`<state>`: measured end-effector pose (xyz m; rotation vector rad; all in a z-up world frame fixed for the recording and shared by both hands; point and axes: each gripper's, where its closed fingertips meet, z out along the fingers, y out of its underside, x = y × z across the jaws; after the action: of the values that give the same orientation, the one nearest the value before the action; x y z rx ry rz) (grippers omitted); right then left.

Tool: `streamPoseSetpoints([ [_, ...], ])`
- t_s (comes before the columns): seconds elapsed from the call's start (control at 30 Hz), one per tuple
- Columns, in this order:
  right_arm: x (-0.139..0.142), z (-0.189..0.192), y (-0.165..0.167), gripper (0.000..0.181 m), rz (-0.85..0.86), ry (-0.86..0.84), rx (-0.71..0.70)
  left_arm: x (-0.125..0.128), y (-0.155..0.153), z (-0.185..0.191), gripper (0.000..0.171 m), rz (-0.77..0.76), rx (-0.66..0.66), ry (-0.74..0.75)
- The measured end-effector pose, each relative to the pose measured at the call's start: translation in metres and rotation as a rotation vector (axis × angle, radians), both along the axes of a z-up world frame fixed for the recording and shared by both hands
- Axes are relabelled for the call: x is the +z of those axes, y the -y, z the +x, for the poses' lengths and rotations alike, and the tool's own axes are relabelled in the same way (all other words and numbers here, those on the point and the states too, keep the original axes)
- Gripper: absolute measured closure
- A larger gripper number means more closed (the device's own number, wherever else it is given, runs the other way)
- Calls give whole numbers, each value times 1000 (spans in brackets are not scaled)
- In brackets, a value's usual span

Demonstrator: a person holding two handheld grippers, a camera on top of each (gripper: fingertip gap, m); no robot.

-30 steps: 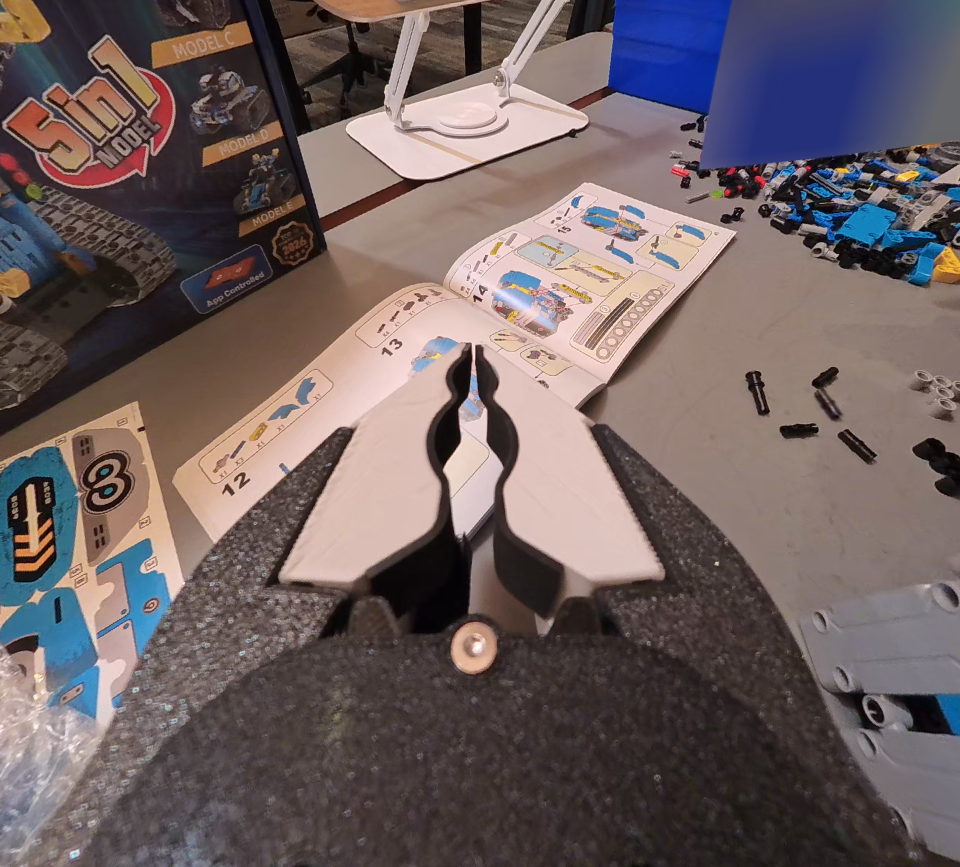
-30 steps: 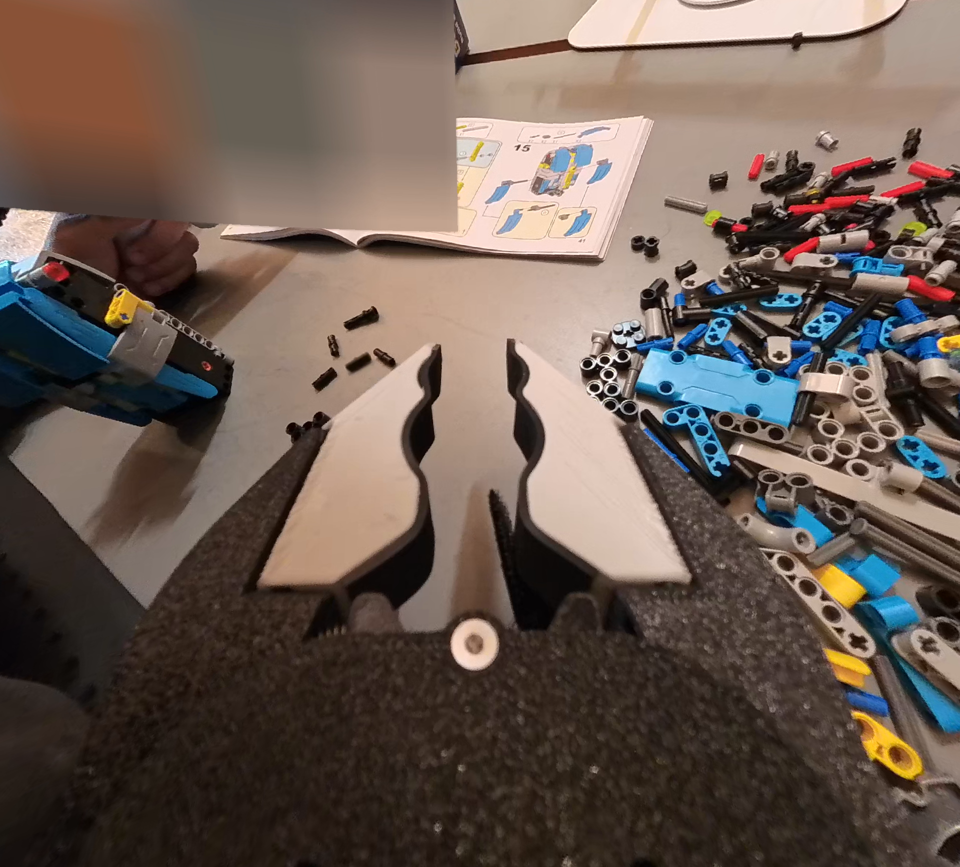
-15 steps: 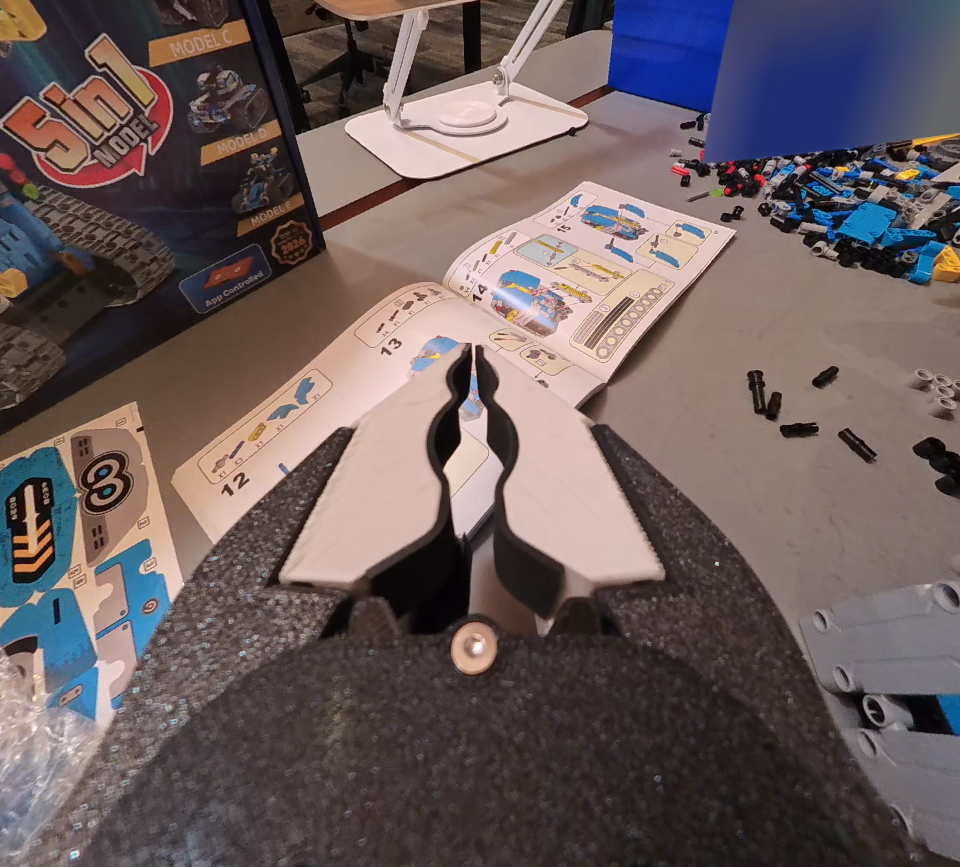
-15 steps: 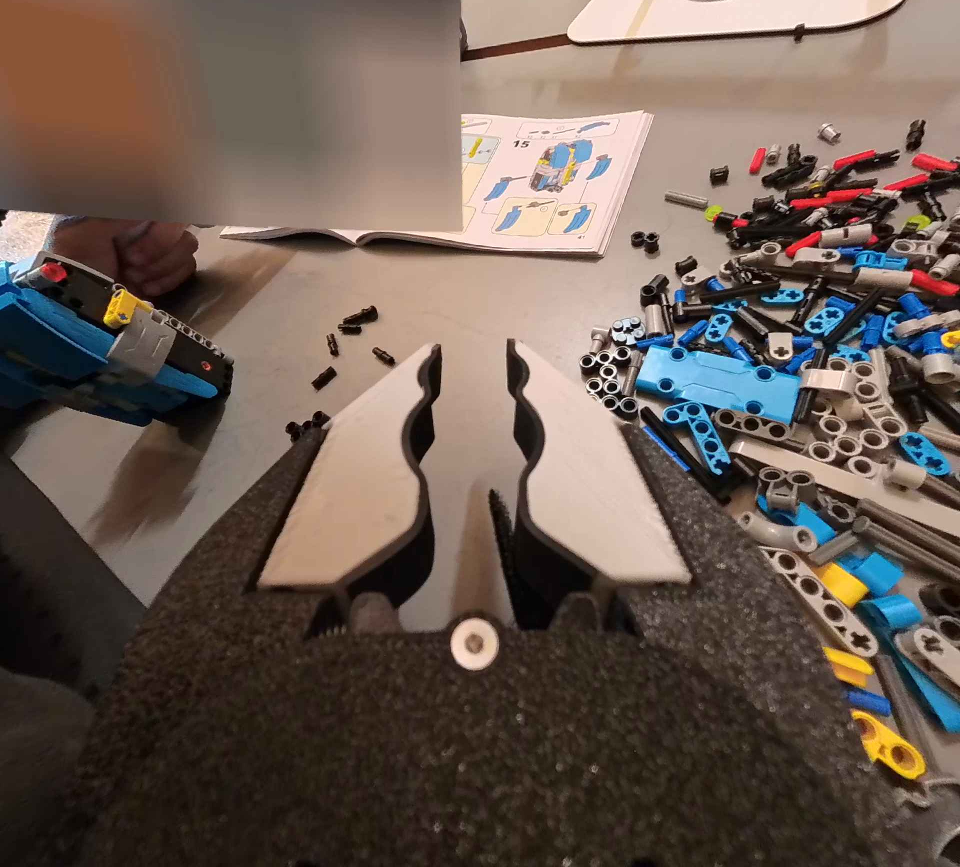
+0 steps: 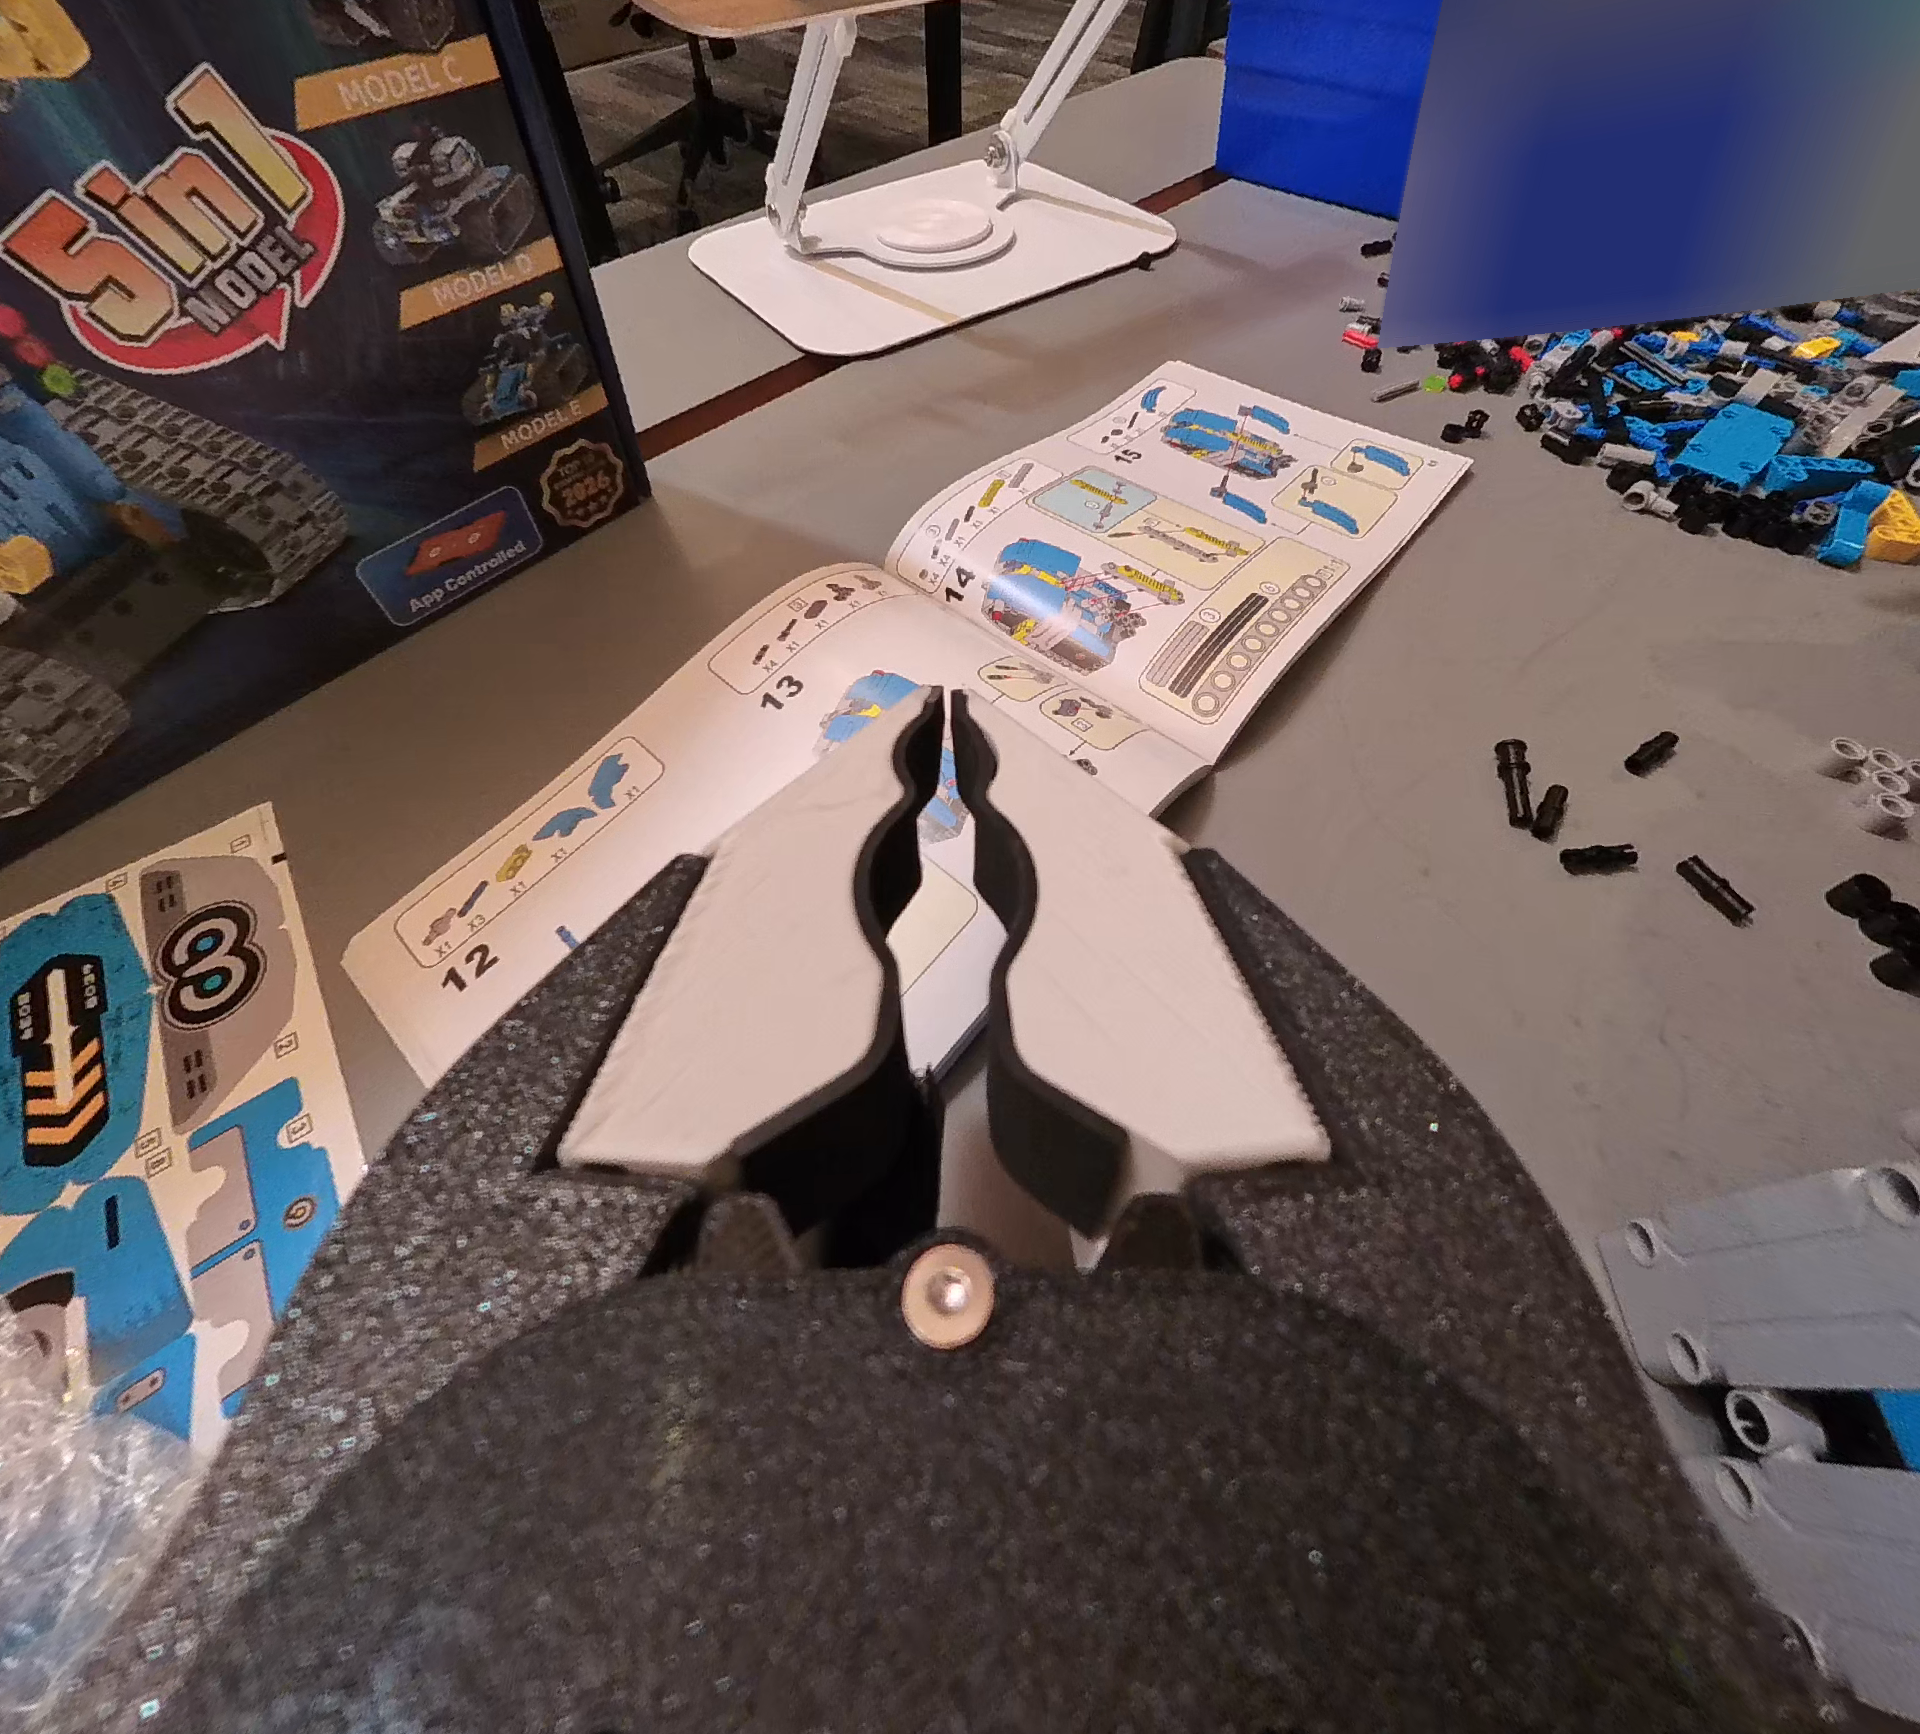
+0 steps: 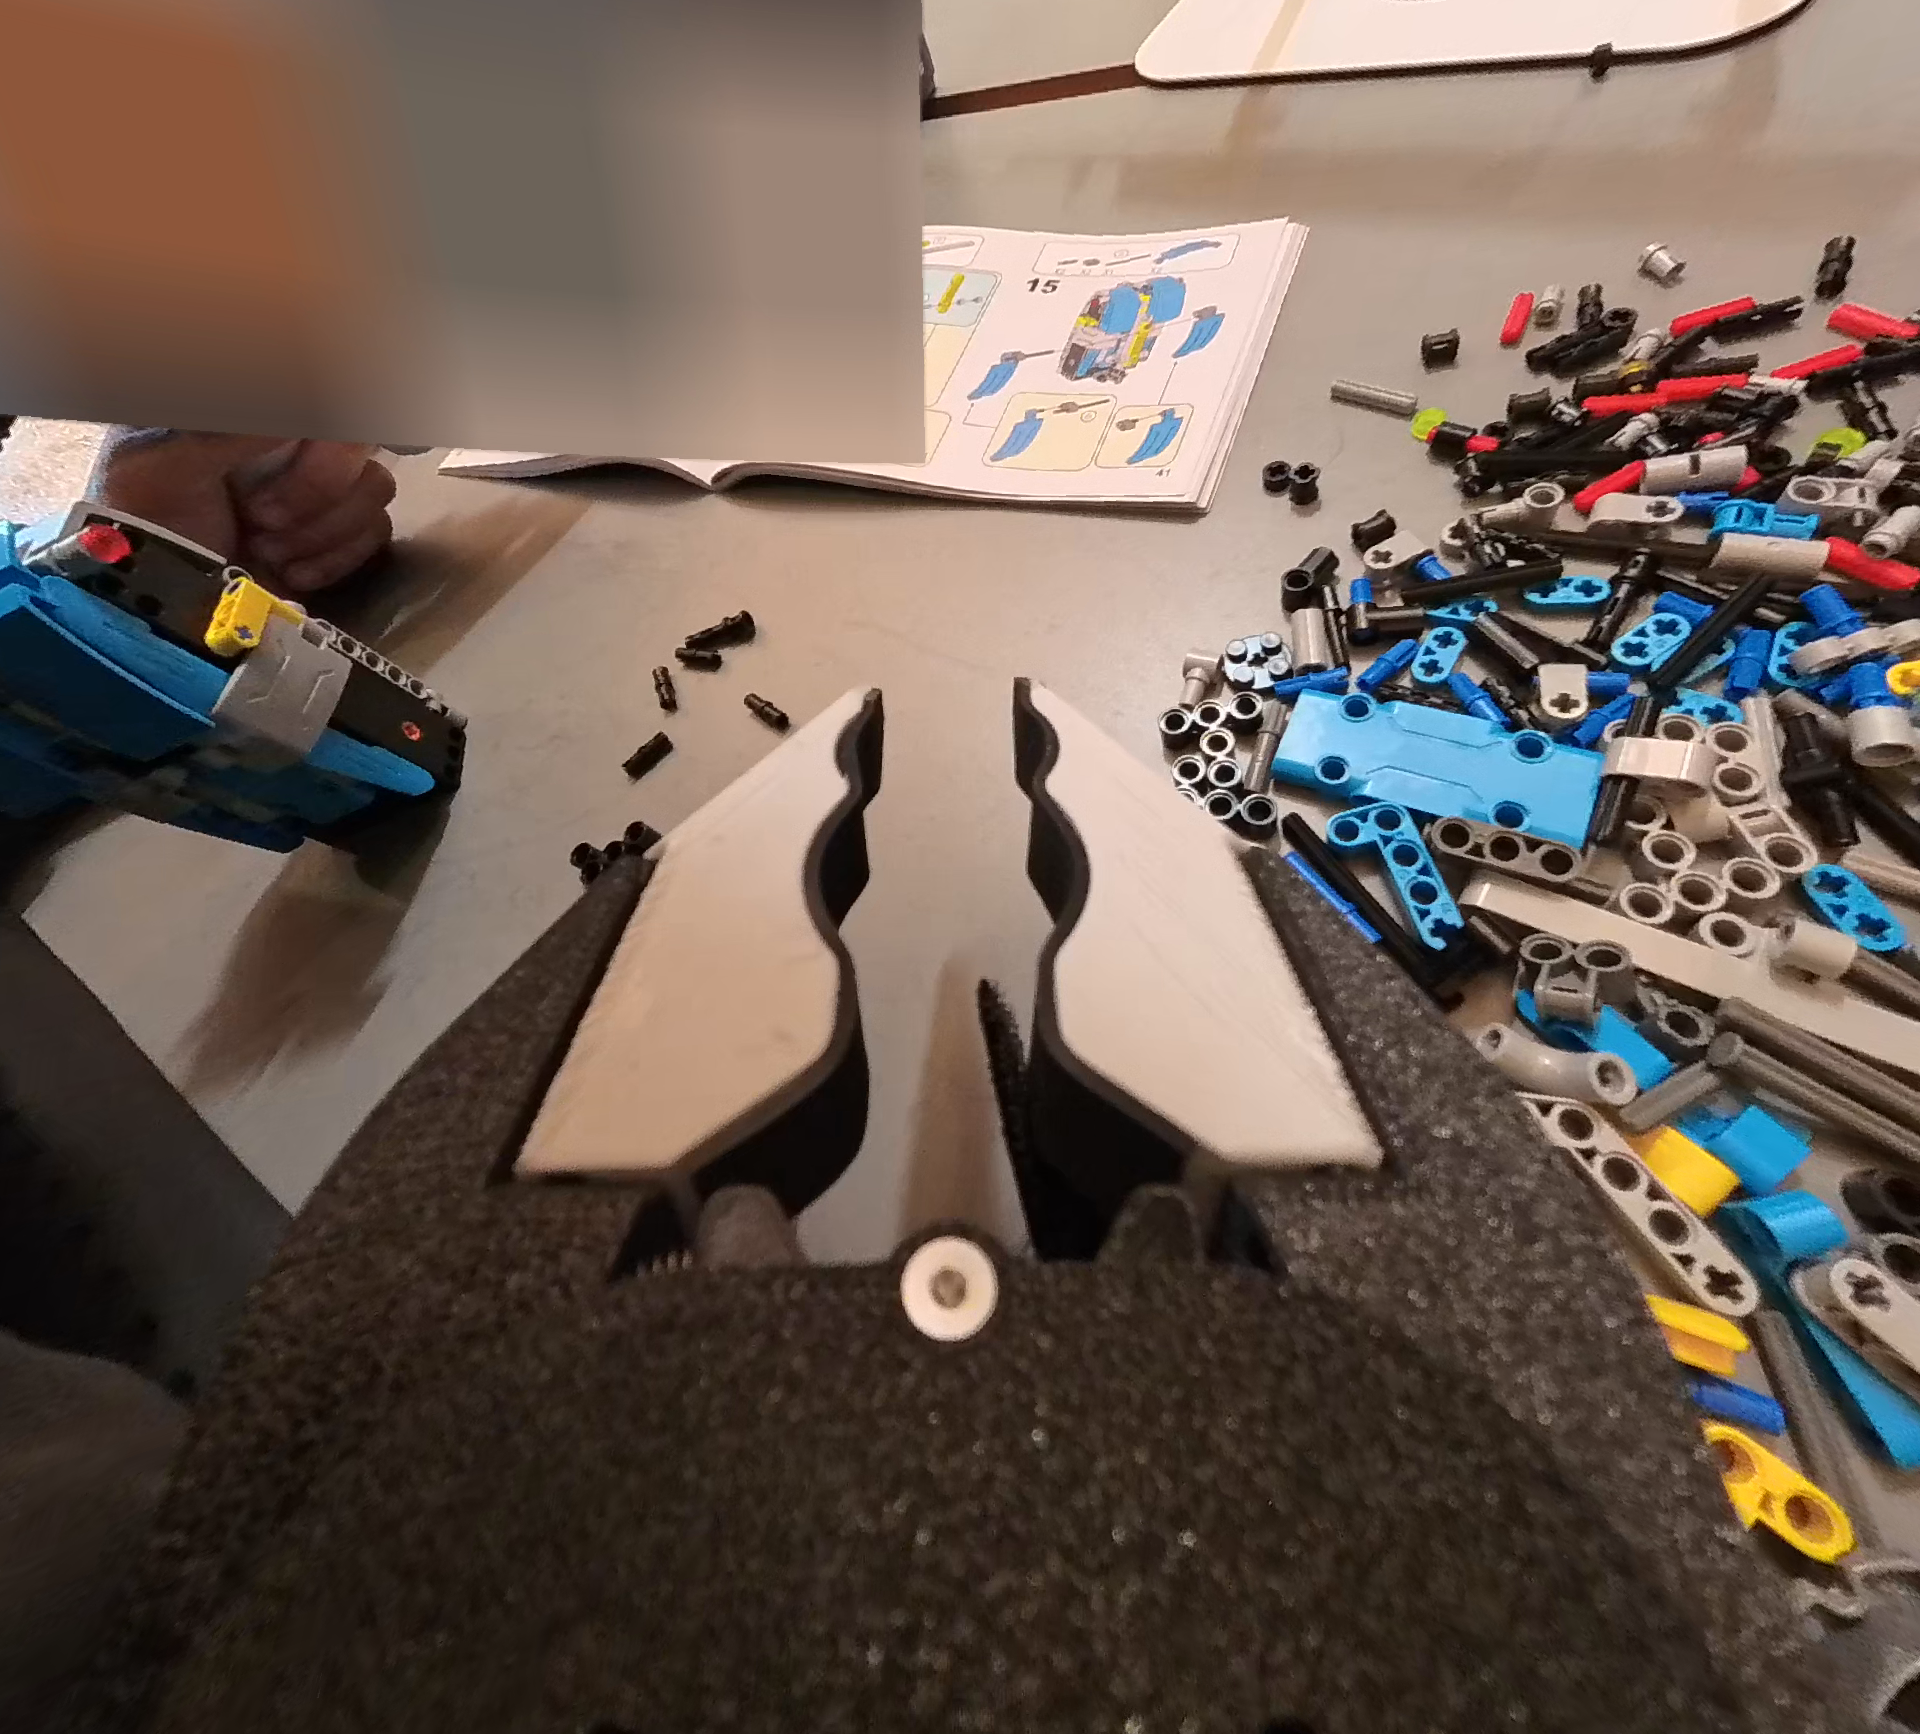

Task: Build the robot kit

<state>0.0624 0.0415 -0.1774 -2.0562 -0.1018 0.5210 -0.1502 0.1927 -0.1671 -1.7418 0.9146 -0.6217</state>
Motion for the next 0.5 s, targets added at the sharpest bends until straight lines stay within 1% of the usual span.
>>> streamPoseSetpoints([
  [0.5, -1, 0, 0, 157, -5, -4, 0, 0, 0, 0, 171, -1, -1, -1],
])
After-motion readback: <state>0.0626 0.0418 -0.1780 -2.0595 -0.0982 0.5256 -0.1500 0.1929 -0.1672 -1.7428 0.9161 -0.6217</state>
